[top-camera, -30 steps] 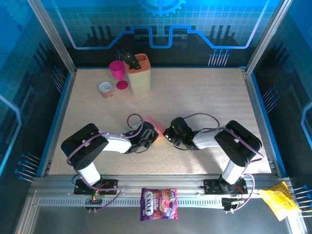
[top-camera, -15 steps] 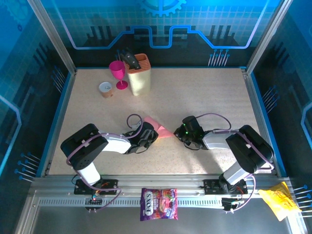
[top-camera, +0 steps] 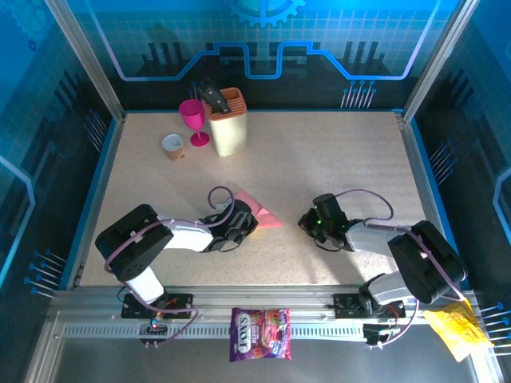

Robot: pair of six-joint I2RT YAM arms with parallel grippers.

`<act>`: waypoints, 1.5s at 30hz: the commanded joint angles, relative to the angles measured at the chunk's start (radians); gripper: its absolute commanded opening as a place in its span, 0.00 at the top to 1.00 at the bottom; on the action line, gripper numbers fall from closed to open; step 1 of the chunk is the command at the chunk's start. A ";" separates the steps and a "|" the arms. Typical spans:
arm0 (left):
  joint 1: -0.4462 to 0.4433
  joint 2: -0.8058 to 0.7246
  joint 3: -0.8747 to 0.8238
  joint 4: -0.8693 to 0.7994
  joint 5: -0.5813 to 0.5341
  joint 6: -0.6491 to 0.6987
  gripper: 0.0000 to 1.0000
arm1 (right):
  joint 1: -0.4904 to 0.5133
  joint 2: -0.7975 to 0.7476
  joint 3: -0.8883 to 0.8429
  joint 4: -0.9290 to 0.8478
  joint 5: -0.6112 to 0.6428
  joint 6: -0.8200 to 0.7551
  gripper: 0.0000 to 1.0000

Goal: Fold a paper plane with a square sheet of paper (pick it up from the middle)
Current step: Third fold the triangle at the center of the table.

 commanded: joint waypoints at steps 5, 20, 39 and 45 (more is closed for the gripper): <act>0.002 0.042 -0.043 -0.352 -0.009 0.110 1.00 | 0.128 0.094 0.206 -0.061 -0.019 -0.059 1.00; 0.003 0.041 -0.062 -0.346 -0.003 0.103 1.00 | 0.247 0.391 0.281 0.104 0.030 0.061 1.00; 0.002 0.031 -0.071 -0.361 -0.016 0.091 1.00 | 0.091 0.169 -0.070 0.062 0.093 0.093 1.00; 0.002 0.028 -0.063 -0.375 -0.016 0.102 1.00 | 0.033 -0.002 -0.094 -0.004 0.075 0.050 1.00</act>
